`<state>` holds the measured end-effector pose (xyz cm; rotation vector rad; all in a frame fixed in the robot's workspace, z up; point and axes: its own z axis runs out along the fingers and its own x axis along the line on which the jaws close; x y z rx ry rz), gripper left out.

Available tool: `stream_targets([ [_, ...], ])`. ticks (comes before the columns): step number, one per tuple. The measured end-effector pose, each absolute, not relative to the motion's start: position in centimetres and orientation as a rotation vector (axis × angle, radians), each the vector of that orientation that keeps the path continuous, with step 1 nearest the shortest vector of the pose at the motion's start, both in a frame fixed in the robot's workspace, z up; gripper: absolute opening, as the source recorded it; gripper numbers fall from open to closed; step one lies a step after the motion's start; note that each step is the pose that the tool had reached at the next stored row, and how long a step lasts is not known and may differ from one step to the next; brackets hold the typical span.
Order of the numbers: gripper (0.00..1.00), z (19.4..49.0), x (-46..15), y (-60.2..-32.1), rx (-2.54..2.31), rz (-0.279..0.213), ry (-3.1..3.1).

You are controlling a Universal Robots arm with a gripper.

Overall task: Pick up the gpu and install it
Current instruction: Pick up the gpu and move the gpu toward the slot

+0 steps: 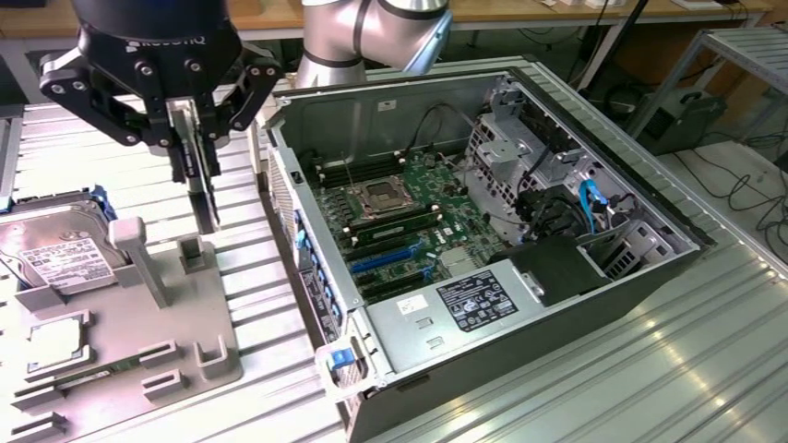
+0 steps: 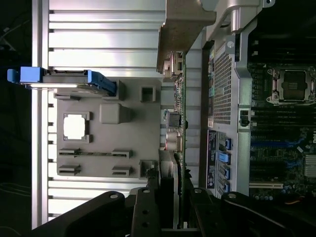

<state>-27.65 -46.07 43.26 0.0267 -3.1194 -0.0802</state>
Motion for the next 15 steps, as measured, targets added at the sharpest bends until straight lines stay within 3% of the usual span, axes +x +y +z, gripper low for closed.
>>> stream_targets([
  [15, 0.28, 43.2, -25.7, -46.1, 0.027, -0.080, -3.119],
])
